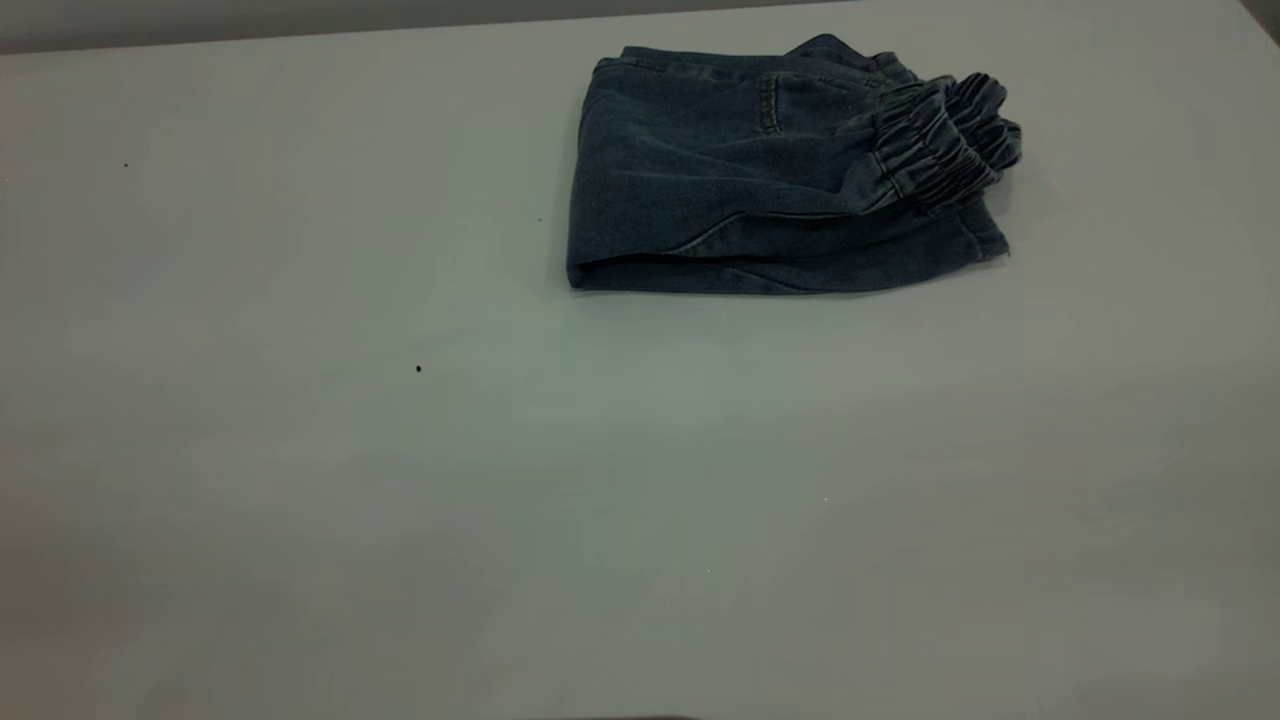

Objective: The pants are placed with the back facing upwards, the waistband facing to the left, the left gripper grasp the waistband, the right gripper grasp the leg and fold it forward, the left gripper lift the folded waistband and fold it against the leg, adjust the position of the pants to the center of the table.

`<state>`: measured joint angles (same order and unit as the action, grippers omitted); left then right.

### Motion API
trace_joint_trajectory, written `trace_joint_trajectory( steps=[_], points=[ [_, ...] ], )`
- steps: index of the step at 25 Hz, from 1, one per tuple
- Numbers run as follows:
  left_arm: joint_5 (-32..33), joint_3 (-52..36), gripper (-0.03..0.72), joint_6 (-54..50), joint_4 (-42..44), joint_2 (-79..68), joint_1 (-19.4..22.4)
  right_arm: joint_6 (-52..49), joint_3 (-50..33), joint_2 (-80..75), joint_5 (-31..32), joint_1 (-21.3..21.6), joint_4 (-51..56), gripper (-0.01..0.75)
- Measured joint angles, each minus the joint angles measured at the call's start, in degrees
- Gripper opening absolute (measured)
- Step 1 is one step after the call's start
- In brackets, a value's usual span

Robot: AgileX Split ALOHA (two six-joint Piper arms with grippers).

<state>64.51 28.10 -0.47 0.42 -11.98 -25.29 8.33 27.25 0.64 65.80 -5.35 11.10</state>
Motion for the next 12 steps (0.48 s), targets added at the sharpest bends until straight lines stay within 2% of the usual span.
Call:
trace_joint_trajectory(
  steps=[4, 7, 9, 12],
  points=[
    [-0.18, 0.00, 0.534, 0.00, 0.00, 1.30, 14.48, 0.00, 0.00, 0.00, 0.00, 0.00, 0.00, 0.458],
    [-0.24, 0.00, 0.534, 0.00, 0.00, 4.94, 21.99, 0.00, 0.00, 0.00, 0.00, 0.88, 0.29, 0.458],
    [-0.19, 0.00, 0.534, 0.00, 0.00, 7.47, 24.85, 0.00, 0.00, 0.00, 0.00, 2.34, 0.45, 0.458],
    [-0.18, 0.00, 0.534, 0.00, 0.00, 11.21, 26.28, 0.00, 0.00, 0.00, 0.00, 5.57, 0.45, 0.458]
  ],
)
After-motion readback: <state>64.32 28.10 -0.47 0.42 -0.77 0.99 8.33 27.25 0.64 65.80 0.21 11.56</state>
